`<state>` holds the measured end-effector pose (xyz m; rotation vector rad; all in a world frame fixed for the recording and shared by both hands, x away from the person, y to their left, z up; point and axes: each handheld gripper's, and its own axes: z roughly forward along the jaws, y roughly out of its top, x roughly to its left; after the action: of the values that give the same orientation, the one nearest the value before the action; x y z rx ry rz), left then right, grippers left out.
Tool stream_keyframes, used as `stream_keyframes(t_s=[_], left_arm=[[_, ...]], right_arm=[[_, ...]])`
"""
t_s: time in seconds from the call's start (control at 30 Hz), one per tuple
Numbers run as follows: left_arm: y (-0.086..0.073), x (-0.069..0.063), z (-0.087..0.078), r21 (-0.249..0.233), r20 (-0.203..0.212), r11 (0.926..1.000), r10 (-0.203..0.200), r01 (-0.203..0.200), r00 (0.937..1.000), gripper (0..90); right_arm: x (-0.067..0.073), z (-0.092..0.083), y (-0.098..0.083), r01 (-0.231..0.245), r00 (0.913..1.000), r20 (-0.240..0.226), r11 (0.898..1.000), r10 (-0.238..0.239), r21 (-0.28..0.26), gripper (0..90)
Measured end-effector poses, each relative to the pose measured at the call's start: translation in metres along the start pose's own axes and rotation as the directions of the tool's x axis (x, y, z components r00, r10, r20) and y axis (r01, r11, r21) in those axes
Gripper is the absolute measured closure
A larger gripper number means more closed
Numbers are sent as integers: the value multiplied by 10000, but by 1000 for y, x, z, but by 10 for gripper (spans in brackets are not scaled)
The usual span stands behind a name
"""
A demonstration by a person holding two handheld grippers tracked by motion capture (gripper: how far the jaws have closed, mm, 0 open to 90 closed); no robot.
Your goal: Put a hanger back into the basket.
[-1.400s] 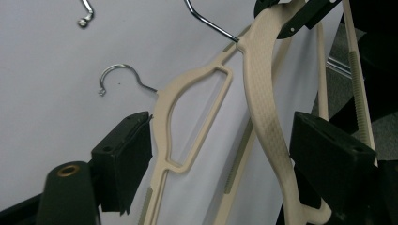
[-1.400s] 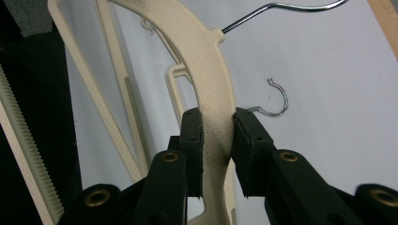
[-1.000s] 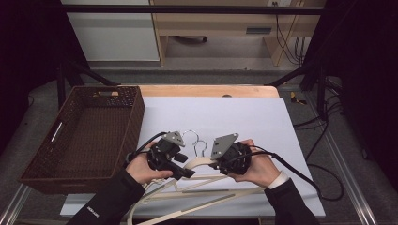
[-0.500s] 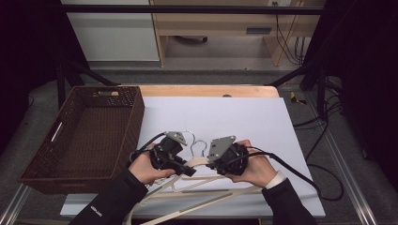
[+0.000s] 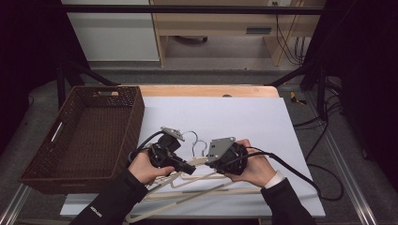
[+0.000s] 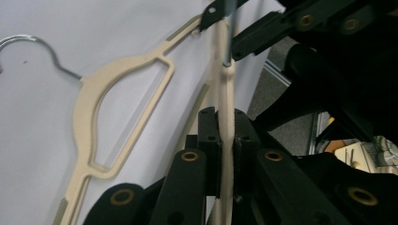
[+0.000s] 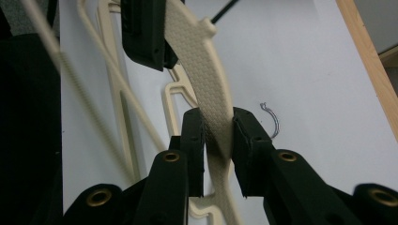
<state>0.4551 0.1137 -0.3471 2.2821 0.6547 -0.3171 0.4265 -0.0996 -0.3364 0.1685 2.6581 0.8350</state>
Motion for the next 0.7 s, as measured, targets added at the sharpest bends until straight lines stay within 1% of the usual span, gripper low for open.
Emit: stream_keyframes(t_s=[0.03, 0.1, 0.13, 0.17, 0.23, 0.27, 0.3, 0.37, 0.4, 0.43, 0.47, 0.5, 0.53, 0.57, 0.6, 0.63, 0.67, 0.7], left_arm=[[0, -2, 0, 50, -199, 9999, 95, -94, 9998, 856], [0, -3, -2, 52, -86, 10000, -11, 11, 10000, 857], [0, -3, -2, -45, -70, 10000, -46, 46, 10000, 857], [0, -4, -3, -81, -71, 10000, 10, -11, 10000, 857], [0, -6, -5, -132, -150, 9999, 92, -94, 9998, 858], [1, -7, -6, -210, -214, 9994, 267, -271, 9994, 857], [1, -7, -6, -210, -214, 9994, 267, -271, 9994, 858], [1, -9, -8, -367, -287, 9988, 312, -322, 9991, 858], [2, -11, -9, -436, -319, 9985, 324, -338, 9990, 858], [2, -12, -11, -517, -473, 9980, 345, -369, 9983, 858], [3, -14, -14, -574, -692, 9974, 399, -439, 9968, 858], [3, -14, -14, -574, -692, 9974, 399, -439, 9968, 858], [3, -14, -15, -641, -716, 9970, 380, -426, 9967, 858], [3, -14, -18, -684, -800, 9967, 392, -447, 9960, 858], [3, -14, -22, -806, -944, 9956, 412, -488, 9947, 859], [3, -14, -22, -806, -944, 9956, 412, -488, 9947, 858], [4, -16, -26, -906, -1150, 9945, 429, -535, 9924, 858], [4, -16, -26, -906, -1150, 9945, 429, -535, 9924, 858]], right_arm=[[0, 1, 0, 29, 10000, 22, 10000, -29, -29, 758], [0, 1, 0, 9, 10000, -52, 10000, -9, -24, 757], [0, 0, 0, -12, 10000, -98, 10000, 11, -74, 757], [0, -2, 0, -8, 10000, -7, 9998, 8, -189, 755], [0, -4, 1, -140, 9999, -38, 9995, 139, -268, 751], [-1, -5, 1, -150, 9999, -10, 9993, 149, -333, 745], [-1, -7, 0, -214, 9998, 42, 9991, 216, -365, 738], [-2, -8, 0, -296, 9996, 22, 9986, 297, -449, 733], [-3, -12, -1, -478, 9988, 78, 9970, 484, -613, 679], [-4, -16, -2, -642, 9978, 127, 9955, 652, -694, 653], [-5, -19, -3, -749, 9969, 192, 9939, 767, -809, 632], [-5, -19, -3, -749, 9969, 192, 9939, 767, -809, 632], [-8, -26, -7, -1136, 9930, 175, 9862, 1165, -1201, 567], [-10, -31, -9, -1340, 9903, 166, 9798, 1380, -1484, 549], [-13, -37, -13, -1634, 9852, 218, 9697, 1701, -1815, 531], [-16, -42, -17, -1903, 9797, 231, 9607, 1989, -2020, 509], [-19, -46, -21, -2137, 9733, 350, 9508, 2270, -2241, 467], [-19, -46, -21, -2137, 9733, 350, 9508, 2270, -2241, 467]])
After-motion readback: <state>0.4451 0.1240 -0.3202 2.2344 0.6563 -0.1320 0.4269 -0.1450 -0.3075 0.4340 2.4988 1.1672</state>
